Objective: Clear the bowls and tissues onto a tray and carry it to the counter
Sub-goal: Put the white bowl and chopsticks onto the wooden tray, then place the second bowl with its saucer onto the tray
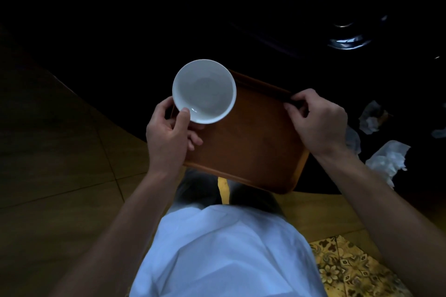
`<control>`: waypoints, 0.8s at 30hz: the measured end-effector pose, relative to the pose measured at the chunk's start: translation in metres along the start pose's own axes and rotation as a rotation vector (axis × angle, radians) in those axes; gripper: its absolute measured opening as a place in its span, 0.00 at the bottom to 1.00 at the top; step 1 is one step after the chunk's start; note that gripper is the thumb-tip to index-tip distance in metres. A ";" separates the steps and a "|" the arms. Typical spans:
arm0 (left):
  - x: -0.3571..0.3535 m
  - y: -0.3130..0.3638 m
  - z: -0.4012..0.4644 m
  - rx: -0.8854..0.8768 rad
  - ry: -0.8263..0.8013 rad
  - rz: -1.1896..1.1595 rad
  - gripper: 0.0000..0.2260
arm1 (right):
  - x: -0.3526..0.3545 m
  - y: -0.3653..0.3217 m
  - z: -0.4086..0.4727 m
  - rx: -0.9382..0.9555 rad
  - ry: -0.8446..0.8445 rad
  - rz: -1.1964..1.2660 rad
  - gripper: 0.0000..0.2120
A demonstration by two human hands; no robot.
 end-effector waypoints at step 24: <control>-0.149 0.180 0.010 -0.920 -0.067 1.116 0.27 | 0.197 0.162 -0.014 -0.595 0.341 -0.123 0.32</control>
Point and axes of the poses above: each hand's wrist, its own z-axis towards the middle knuckle, its own x-axis out of the back of the hand, y = z × x, the point moved 8 cm from there along z, towards the middle knuckle, and after that the axes turned 4 degrees about -y, right-handed, at the moved point
